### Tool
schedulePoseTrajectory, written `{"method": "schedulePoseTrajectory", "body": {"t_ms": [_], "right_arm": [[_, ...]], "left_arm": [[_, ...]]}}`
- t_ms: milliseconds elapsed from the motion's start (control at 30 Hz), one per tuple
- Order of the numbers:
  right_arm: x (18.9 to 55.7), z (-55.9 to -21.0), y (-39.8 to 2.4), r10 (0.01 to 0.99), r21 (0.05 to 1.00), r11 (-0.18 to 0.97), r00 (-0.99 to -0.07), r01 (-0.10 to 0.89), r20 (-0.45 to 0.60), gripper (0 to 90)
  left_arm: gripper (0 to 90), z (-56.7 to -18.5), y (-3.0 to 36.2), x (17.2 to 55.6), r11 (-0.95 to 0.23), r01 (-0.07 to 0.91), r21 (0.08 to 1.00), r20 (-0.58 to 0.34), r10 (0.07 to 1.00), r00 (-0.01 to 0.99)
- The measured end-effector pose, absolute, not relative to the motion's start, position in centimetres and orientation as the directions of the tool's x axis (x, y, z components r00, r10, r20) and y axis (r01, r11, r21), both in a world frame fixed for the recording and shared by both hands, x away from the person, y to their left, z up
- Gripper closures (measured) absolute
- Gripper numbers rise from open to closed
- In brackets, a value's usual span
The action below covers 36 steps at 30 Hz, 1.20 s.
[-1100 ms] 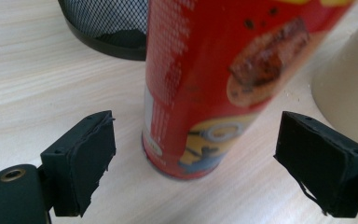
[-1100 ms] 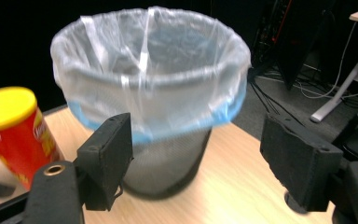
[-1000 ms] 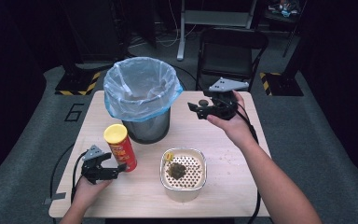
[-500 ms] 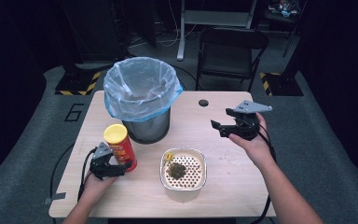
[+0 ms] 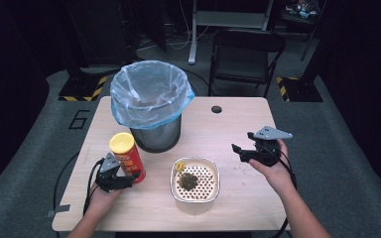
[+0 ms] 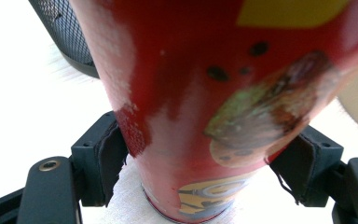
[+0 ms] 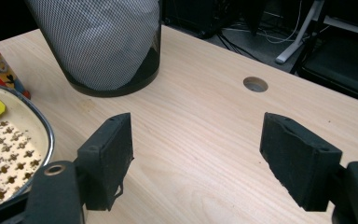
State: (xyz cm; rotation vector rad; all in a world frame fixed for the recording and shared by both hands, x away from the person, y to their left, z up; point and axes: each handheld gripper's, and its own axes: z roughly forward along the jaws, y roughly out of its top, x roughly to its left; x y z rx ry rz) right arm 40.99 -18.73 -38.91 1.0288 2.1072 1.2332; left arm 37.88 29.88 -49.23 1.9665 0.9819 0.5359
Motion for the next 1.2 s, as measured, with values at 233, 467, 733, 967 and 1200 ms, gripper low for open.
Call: {"method": "schedulePoseTrajectory", "body": {"t_ms": [233, 467, 733, 967, 1200], "right_arm": [[40.6, -40.8, -19.6, 0.822, 0.881, 0.281, -0.570, 0.381, -0.016, 25.7], [39.5, -43.0, -21.0, 0.850, 0.872, 0.267, -0.527, 0.410, -0.013, 26.2], [38.5, -45.1, -22.3, 0.871, 0.864, 0.238, -0.491, 0.444, 0.013, 26.4], [37.9, -46.3, -22.1, 0.871, 0.862, 0.258, -0.490, 0.437, -0.013, 26.8], [37.9, -47.4, -21.4, 0.865, 0.851, 0.287, -0.501, 0.439, -0.033, 27.2]], "left_arm": [[24.3, -47.7, 30.3, 36.9, -0.313, 0.437, 0.843, -0.028, 0.786, 0.617], [24.3, -46.1, 30.1, 36.4, -0.309, 0.452, 0.837, -0.052, 0.777, 0.627], [24.3, -43.3, 29.5, 35.9, -0.335, 0.465, 0.819, -0.062, 0.754, 0.654], [24.3, -40.0, 28.9, 35.7, -0.367, 0.452, 0.813, -0.032, 0.747, 0.664], [24.3, -36.1, 28.4, 35.8, -0.375, 0.443, 0.814, -0.033, 0.732, 0.680]]}}
